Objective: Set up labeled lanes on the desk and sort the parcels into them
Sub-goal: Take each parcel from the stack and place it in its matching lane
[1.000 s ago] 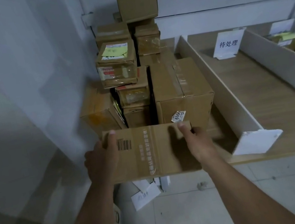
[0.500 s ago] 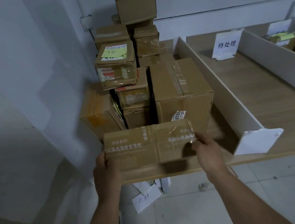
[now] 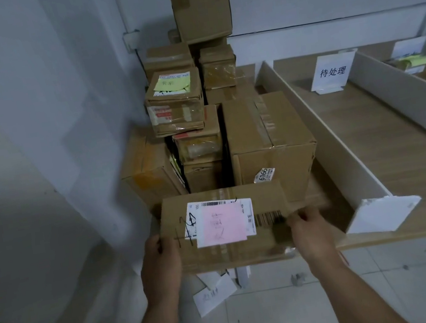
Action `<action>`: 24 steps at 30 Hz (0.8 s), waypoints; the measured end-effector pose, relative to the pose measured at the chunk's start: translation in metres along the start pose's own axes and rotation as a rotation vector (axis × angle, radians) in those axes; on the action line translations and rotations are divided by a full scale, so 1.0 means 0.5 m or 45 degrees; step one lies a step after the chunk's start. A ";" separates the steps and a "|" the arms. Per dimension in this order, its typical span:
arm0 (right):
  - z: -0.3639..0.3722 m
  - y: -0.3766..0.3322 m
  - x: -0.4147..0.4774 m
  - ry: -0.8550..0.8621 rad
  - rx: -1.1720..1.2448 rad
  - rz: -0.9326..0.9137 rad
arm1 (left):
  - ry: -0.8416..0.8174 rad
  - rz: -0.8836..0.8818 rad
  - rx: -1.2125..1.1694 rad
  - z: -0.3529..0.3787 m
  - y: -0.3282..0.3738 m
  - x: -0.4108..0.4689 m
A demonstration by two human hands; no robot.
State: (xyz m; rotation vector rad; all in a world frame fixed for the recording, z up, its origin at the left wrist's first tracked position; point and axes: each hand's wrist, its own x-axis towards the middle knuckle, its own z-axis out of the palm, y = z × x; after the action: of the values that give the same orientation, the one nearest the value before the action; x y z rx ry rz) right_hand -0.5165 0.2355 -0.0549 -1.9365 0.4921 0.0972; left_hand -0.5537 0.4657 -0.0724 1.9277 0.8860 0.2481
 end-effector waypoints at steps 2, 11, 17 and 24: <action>0.010 0.011 -0.001 0.018 -0.010 -0.017 | -0.008 -0.014 -0.085 0.006 -0.009 -0.009; 0.033 0.026 0.002 0.003 -0.182 0.048 | -0.071 0.009 -0.126 0.002 -0.004 -0.007; 0.034 0.034 0.011 -0.055 -0.403 0.177 | 0.125 -0.105 -0.235 -0.004 -0.004 0.002; 0.058 0.002 0.012 -0.269 -0.564 -0.201 | -0.049 -0.131 -0.267 0.014 -0.019 -0.050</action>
State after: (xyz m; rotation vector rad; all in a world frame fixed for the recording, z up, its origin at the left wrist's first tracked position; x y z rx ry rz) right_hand -0.5067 0.2596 -0.0696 -2.3564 0.1831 0.3281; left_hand -0.5726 0.4468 -0.0791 1.6836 0.8943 0.2324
